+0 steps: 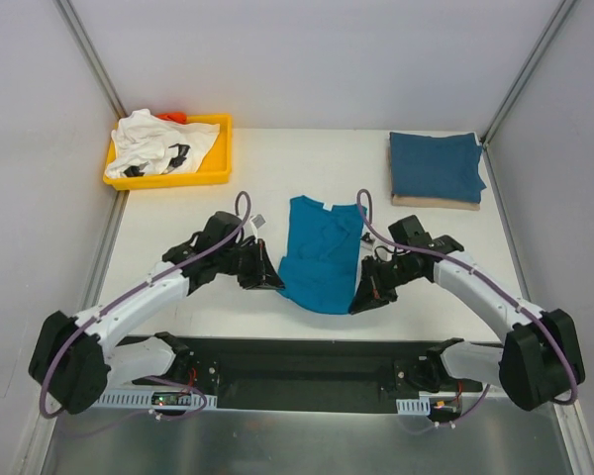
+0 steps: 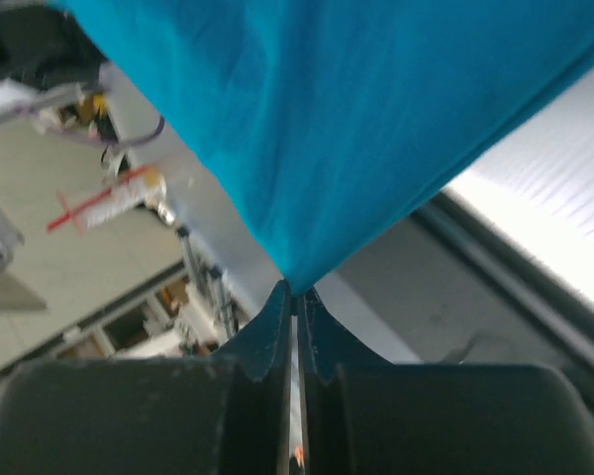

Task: Fold and stack the t-shirts
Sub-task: Fold the long partially folded tshirt into a neat square, then put the neatly folded tshirt into the corner of the board with the right arm

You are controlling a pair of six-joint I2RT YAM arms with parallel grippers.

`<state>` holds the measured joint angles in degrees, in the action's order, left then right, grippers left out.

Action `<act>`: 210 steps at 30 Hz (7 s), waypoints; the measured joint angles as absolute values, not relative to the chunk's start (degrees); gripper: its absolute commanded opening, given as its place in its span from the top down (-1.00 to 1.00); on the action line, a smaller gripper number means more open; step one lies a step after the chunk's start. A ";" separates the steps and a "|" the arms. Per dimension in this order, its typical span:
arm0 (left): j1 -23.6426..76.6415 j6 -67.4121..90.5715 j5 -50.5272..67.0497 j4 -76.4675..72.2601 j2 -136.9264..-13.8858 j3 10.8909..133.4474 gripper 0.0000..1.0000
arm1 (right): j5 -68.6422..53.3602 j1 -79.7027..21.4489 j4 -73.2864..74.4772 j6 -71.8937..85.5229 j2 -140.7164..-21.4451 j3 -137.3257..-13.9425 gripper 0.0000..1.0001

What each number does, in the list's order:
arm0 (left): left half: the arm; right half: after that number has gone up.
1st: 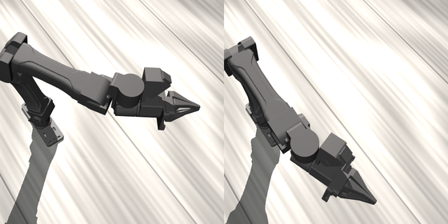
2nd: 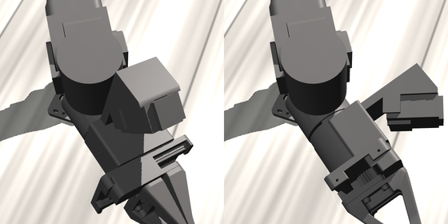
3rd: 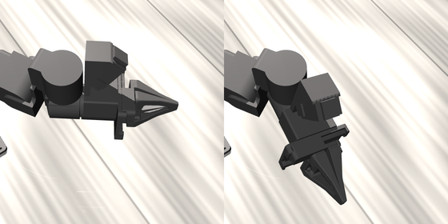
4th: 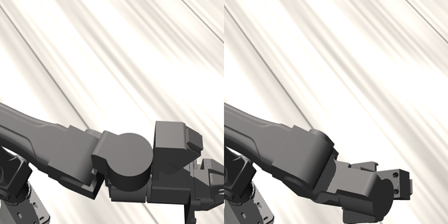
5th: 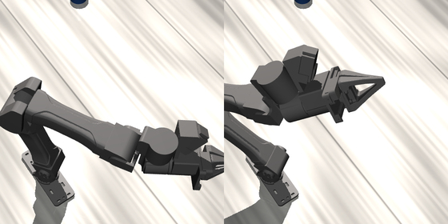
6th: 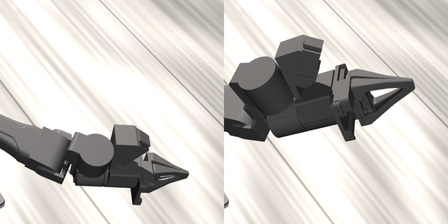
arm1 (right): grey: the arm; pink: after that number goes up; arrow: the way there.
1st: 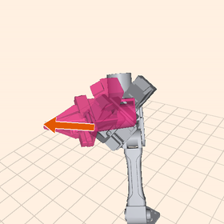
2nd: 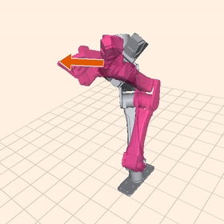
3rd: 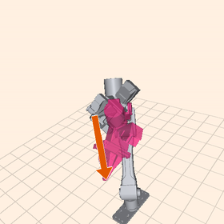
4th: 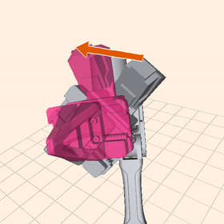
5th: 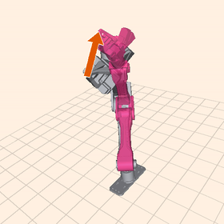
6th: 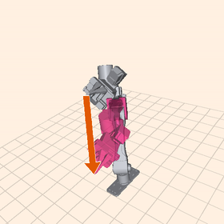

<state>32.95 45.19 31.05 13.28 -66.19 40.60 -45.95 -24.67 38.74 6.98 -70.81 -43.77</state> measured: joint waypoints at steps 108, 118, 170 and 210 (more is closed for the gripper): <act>31.62 31.77 30.30 15.51 -94.45 72.95 -0.99 | -36.07 -13.82 32.27 13.04 -86.87 -67.48 -0.93; 31.83 44.45 42.22 -13.41 -94.06 43.07 -0.99 | -42.89 -21.65 25.15 17.45 -107.61 -81.30 -0.93; 26.04 34.17 40.45 -2.20 -112.86 73.03 -0.99 | 2.48 -9.04 46.87 11.33 -56.14 -59.37 -0.93; 25.36 27.59 11.66 14.20 -71.61 53.43 -0.99 | -11.55 -26.41 34.15 16.29 -98.78 -58.83 -0.06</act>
<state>25.36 27.59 11.66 14.20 -71.61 53.43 -11.55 -26.41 34.15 16.29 -98.78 -58.83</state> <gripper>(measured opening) 0.993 0.571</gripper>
